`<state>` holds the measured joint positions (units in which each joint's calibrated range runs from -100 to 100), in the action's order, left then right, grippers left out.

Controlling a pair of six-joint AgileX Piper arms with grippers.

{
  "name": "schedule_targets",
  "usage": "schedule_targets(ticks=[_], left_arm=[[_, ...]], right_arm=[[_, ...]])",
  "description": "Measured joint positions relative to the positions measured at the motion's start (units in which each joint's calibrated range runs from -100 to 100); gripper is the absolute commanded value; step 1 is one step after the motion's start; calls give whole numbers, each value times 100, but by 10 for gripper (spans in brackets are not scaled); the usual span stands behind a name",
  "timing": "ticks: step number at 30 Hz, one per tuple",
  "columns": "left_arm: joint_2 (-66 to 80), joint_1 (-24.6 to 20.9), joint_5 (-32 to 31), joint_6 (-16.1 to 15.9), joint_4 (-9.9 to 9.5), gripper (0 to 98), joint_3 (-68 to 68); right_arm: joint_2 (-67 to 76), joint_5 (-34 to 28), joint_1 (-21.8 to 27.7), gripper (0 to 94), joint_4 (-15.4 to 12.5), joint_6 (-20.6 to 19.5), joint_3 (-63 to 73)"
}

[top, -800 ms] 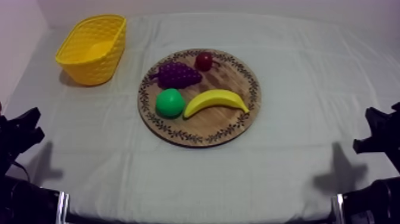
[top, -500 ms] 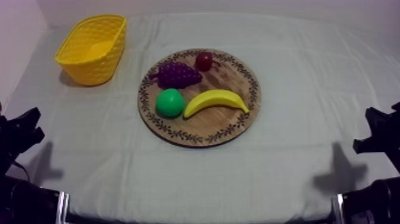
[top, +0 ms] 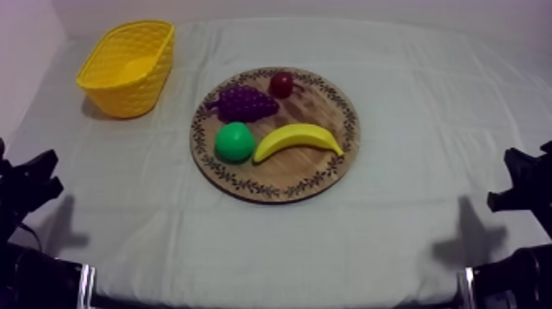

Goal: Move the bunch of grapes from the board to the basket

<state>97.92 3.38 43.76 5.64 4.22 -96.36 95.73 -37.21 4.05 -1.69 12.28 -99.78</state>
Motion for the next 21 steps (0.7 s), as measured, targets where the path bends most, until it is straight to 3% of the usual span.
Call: schedule_targets(ticks=[4,8,12,21], left_arm=[[-499,176,-637,-95,267,12,-72],[-1114,353,-1247,-459,444,3,122],[-1760,405,-1520,-790,460,1,560],[-3180,515,-1526,-1433,433,0,1877]], right_arm=[[0,8,0,5,0,0,0],[0,8,0,5,0,0,0],[0,8,0,5,0,0,0],[0,8,0,5,0,0,0]])
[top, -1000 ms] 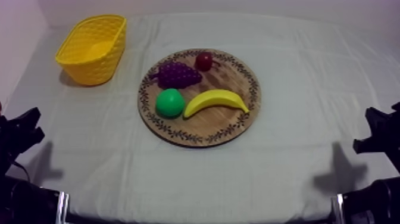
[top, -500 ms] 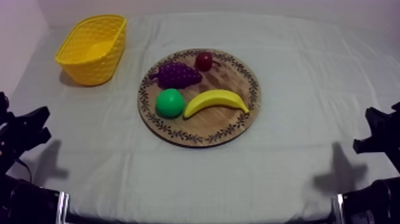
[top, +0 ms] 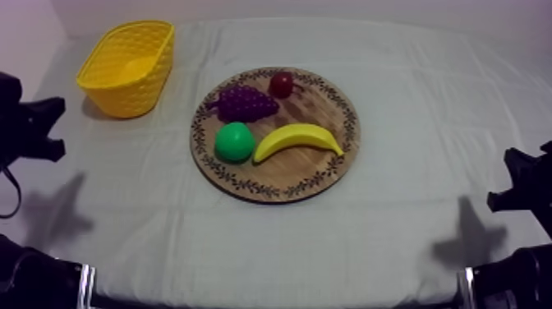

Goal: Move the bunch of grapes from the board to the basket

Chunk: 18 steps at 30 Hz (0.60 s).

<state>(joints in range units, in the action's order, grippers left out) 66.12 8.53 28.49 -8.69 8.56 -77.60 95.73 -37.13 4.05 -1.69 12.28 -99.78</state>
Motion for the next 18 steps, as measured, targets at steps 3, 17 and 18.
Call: schedule_targets(ticks=[3,17,18], left_arm=[[-436,35,143,-94,-112,0,418],[-2040,416,1505,421,-856,0,2543],[-2123,442,1584,425,-888,0,2666]], right_arm=[[0,0,0,5,0,0,0],[0,0,0,5,0,0,0],[0,0,0,5,0,0,0]])
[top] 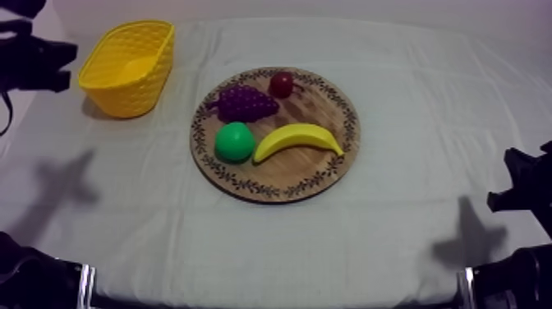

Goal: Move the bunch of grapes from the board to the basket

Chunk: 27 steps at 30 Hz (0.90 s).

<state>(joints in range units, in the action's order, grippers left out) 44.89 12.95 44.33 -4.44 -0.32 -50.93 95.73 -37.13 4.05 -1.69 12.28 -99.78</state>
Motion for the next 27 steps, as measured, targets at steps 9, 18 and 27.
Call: schedule_targets(ticks=[9,18,27], left_arm=[[-852,158,980,-181,-33,0,1266],[-1732,438,1217,-288,-45,0,2030],[-2696,674,1488,-453,-49,0,2890]], right_arm=[[0,0,0,5,0,0,0],[0,-10,0,5,0,0,0],[0,-10,0,5,0,0,0]])
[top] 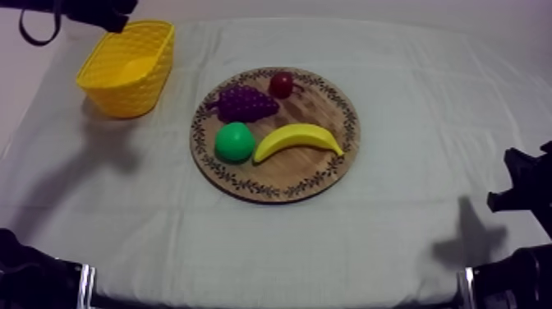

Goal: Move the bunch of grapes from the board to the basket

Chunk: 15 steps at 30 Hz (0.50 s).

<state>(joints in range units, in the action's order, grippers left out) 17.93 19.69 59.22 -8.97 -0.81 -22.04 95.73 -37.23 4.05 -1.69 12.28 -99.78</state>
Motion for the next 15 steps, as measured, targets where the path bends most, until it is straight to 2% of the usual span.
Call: schedule_targets(ticks=[15], left_arm=[[-1845,367,525,-496,9,0,1695]], right_arm=[[0,7,0,5,0,0,0]])
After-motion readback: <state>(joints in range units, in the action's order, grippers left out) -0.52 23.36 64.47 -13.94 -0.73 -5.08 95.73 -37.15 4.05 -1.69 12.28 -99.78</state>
